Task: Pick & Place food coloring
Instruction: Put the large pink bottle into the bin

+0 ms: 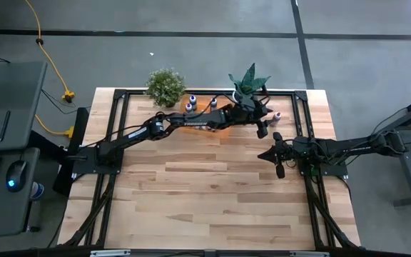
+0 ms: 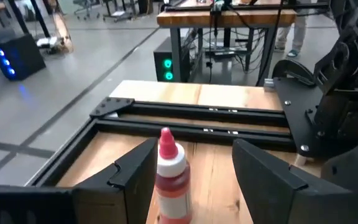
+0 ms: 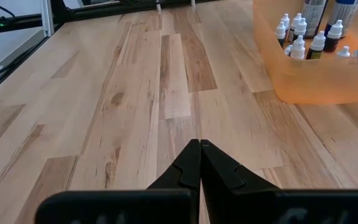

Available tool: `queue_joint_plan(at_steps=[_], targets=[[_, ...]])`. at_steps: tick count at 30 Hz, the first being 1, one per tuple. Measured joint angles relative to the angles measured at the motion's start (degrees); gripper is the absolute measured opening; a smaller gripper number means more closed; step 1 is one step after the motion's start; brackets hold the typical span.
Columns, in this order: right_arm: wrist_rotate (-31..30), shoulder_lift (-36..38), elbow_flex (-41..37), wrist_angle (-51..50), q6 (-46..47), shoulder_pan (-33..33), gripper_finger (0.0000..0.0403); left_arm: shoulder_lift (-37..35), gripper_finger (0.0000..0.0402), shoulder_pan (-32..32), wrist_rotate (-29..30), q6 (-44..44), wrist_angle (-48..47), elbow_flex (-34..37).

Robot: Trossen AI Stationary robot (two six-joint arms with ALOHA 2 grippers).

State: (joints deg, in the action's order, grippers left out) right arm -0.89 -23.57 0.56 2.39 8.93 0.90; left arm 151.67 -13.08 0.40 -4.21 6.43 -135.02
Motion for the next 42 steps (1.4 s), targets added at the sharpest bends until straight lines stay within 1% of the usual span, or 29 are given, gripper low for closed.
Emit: queue_joint_plan(at_steps=[7,17,20,25,27,30,35,36,38,40,42], targets=[[0.0,0.0,0.0,0.0,0.0,0.0,0.0000,0.5,0.0202,0.0,0.1,3.0,-2.3,0.0],[0.0,0.0,0.0,0.0,0.0,0.0,0.0000,0.5,0.0202,0.7,0.2,3.6,-2.2,0.0],[0.0,0.0,0.0,0.0,0.0,0.0,0.0000,0.5,0.0202,1.2,0.2,5.6,1.3,0.0],[0.0,0.0,0.0,0.0,0.0,0.0,0.0000,0.5,0.0202,1.7,-0.4,9.2,13.9,0.0],[0.0,0.0,0.0,0.0,0.0,0.0,0.0000,0.4,0.0202,1.9,-1.2,9.1,16.6,0.0],[0.0,0.0,0.0,0.0,0.0,0.0,0.0000,0.4,0.0202,1.9,-1.4,9.2,15.5,0.0],[0.0,0.0,0.0,0.0,0.0,0.0,0.0000,0.4,0.0202,2.1,-1.5,11.9,7.9,0.0],[0.0,0.0,0.0,0.0,0.0,0.0,0.0000,0.4,0.0202,2.3,-1.5,13.0,8.0,0.1],[0.0,0.0,0.0,0.0,0.0,0.0,0.0000,0.4,0.0202,2.5,-1.3,14.0,11.2,0.1],[0.0,0.0,0.0,0.0,0.0,0.0,0.0000,0.4,0.0202,2.7,-1.0,14.0,15.6,0.0],[0.0,0.0,0.0,0.0,0.0,0.0,0.0000,0.4,0.0202,2.8,-0.9,13.1,17.9,0.0]])
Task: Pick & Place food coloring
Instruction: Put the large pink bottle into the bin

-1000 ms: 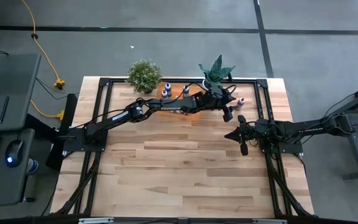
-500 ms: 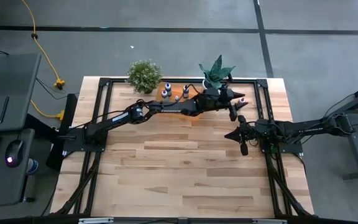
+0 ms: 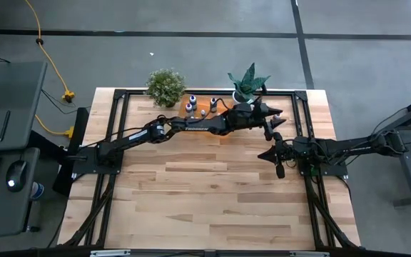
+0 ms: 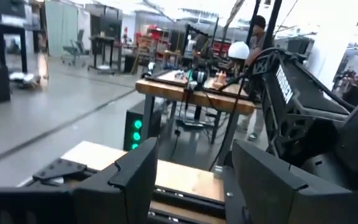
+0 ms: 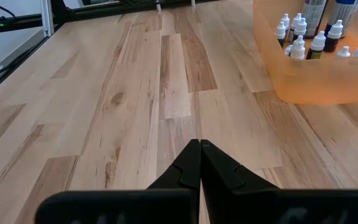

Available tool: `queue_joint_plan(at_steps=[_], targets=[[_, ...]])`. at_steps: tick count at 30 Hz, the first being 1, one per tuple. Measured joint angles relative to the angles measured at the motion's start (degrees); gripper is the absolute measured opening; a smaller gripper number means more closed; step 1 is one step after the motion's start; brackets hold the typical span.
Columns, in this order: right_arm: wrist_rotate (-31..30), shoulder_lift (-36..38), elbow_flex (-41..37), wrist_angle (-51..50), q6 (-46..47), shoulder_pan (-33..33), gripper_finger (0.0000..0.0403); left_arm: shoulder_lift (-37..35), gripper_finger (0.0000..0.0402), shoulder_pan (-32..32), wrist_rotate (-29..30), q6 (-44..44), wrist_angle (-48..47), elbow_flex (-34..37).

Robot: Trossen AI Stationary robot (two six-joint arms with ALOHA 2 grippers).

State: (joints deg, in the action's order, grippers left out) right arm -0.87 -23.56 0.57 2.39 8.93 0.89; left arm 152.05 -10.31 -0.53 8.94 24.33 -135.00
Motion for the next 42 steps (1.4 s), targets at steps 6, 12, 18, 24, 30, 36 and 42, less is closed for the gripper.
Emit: queue_joint_plan(at_steps=[6,12,18,24,30,36,42], targets=[[0.0,0.0,0.0,0.0,0.0,0.0,0.0000,-0.5,0.0202,-0.2,1.1,-1.6,3.0,0.0],[0.0,0.0,0.0,0.0,0.0,0.0,0.0000,-0.7,0.0202,0.0,-0.2,-1.1,2.9,0.0],[0.0,0.0,0.0,0.0,0.0,0.0,0.0000,-0.7,0.0202,0.7,-1.4,-0.3,3.5,0.0],[0.0,0.0,0.0,0.0,0.0,0.0,0.0000,-0.7,0.0202,1.0,-0.2,-5.1,5.3,0.0],[0.0,0.0,0.0,0.0,0.0,0.0,0.0000,-0.7,0.0202,0.9,0.9,-4.7,5.4,0.0],[0.0,0.0,0.0,-0.3,0.0,0.0,0.0000,-0.7,0.0202,0.9,1.1,-4.2,5.5,0.0],[0.0,0.0,0.0,-0.4,0.0,0.0,0.0000,-0.7,0.0202,0.9,1.4,-4.2,5.5,0.0]])
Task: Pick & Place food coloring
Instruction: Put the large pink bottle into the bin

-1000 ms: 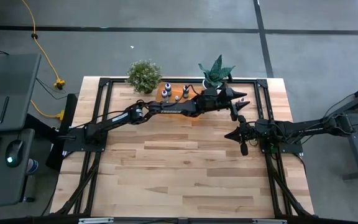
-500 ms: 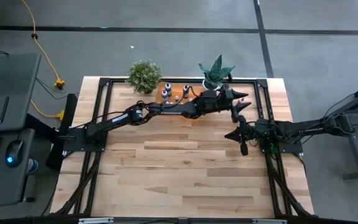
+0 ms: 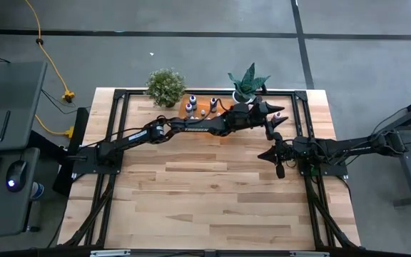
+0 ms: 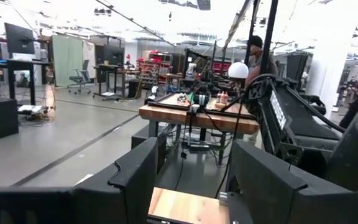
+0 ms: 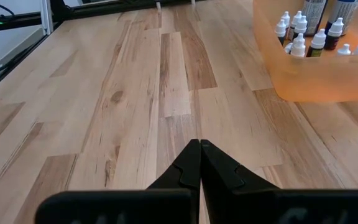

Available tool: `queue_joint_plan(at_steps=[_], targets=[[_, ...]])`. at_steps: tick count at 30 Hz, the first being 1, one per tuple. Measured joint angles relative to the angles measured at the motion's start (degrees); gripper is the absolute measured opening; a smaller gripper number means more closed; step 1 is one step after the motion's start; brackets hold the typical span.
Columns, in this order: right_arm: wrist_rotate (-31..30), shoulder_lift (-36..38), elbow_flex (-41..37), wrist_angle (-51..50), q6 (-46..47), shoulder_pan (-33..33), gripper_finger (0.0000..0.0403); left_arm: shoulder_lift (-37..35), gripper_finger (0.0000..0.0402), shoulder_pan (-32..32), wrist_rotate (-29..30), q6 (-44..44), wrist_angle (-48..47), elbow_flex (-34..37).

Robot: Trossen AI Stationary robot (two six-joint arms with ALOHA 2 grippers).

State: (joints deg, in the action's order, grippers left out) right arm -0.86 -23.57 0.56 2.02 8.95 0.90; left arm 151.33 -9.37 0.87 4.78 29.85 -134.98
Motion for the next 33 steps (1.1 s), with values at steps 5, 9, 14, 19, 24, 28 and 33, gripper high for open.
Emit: queue_joint_plan(at_steps=[5,9,14,19,24,28,33], targets=[[0.0,0.0,0.0,0.0,0.0,0.0,0.0000,0.0,0.0202,0.0,1.8,0.0,-0.5,0.0],[0.0,0.0,0.0,0.0,0.0,0.0,0.0000,0.0,0.0202,0.4,4.1,-2.4,-3.2,0.0],[0.0,0.0,0.0,0.0,0.0,0.0,0.0000,-0.7,0.0202,0.5,4.7,-3.1,-5.7,0.0],[0.0,0.0,0.0,0.0,0.0,0.0,0.0000,-0.7,0.0202,0.5,4.9,-3.3,-7.1,0.0],[0.0,0.0,0.0,0.0,0.0,0.0,0.0000,-0.7,0.0202,0.4,9.7,-4.3,-13.1,0.0],[0.0,0.0,0.0,0.0,0.0,0.0,0.0000,-0.7,0.0202,0.3,14.7,-6.5,-17.9,0.0],[0.0,0.0,0.0,0.0,0.0,0.0,0.0000,-0.7,0.0202,-0.4,14.5,-6.6,-20.0,0.0]])
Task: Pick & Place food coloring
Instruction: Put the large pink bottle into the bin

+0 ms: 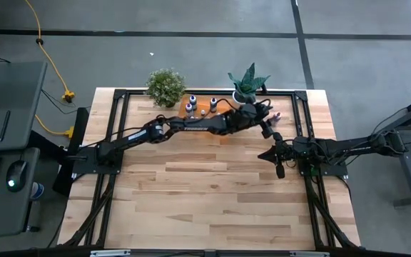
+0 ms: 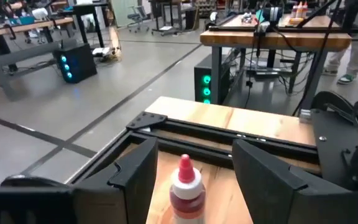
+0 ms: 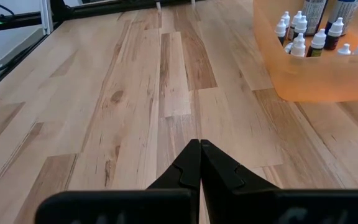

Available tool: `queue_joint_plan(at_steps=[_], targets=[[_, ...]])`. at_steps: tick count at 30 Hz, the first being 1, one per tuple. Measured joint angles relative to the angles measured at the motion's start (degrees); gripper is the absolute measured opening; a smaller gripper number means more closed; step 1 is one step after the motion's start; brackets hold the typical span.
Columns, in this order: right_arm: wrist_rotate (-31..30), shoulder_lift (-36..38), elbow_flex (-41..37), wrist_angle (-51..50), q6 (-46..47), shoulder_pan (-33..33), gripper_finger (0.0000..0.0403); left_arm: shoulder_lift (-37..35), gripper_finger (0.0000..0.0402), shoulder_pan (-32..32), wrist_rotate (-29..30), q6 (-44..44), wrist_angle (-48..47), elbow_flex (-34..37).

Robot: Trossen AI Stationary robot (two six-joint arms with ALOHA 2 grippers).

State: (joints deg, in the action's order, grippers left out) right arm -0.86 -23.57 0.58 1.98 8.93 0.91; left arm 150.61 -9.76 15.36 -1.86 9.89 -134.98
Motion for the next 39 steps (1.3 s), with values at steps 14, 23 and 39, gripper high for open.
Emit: queue_joint_plan(at_steps=[14,23,39], targets=[[0.0,0.0,0.0,0.0,0.0,0.0,0.0000,-7.1,0.0202,0.9,-1.0,-11.2,-5.8,0.0],[0.0,0.0,0.0,0.0,0.0,0.0,0.0000,-16.1,0.0202,-0.6,-6.0,-11.3,-21.5,0.1],[0.0,0.0,0.0,0.0,0.0,0.0,0.0000,-47.7,0.0202,-1.2,-11.0,-16.4,-15.2,32.6]])
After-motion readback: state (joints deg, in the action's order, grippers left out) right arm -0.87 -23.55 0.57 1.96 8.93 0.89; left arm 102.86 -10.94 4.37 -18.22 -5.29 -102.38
